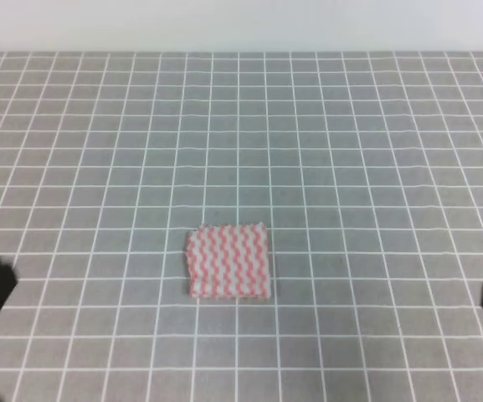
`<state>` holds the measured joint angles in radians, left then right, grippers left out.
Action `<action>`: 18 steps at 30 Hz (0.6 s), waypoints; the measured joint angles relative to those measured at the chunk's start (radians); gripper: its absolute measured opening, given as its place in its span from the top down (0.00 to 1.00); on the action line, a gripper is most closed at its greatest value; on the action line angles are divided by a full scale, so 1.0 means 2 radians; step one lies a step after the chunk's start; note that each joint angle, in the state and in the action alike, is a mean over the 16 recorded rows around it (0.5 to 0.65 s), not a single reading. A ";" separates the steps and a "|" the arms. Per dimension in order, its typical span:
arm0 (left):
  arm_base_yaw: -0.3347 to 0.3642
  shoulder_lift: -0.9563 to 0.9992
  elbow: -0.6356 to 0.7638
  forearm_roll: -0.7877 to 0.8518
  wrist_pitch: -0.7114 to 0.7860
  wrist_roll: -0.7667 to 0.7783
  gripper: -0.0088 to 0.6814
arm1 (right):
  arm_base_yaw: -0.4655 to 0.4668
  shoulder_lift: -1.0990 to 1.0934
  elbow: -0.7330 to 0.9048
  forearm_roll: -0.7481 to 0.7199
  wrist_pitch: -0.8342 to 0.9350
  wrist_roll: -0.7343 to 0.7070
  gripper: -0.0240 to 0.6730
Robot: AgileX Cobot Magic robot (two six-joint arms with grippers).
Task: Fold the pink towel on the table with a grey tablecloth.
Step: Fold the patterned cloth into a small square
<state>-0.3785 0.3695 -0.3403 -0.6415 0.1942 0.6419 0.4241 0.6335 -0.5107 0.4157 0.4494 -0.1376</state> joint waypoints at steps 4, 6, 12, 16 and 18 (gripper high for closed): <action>0.000 -0.076 0.052 0.000 -0.020 0.001 0.99 | 0.000 -0.053 0.043 -0.004 -0.047 -0.005 0.99; 0.000 -0.107 0.078 0.001 -0.035 0.002 0.99 | 0.000 -0.073 0.063 -0.005 -0.073 -0.012 0.99; 0.000 -0.168 0.142 0.001 -0.071 0.005 0.99 | 0.000 -0.110 0.113 -0.006 -0.144 -0.039 0.99; 0.000 -0.183 0.169 0.002 -0.087 0.007 0.99 | 0.000 -0.118 0.133 -0.006 -0.175 -0.054 0.99; 0.000 -0.186 0.177 0.002 -0.092 0.008 0.99 | 0.000 -0.118 0.139 -0.006 -0.183 -0.061 0.99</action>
<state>-0.3784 -0.0018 0.0140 -0.6377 0.0095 0.6571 0.4241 0.3974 -0.2320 0.4043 0.0825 -0.2593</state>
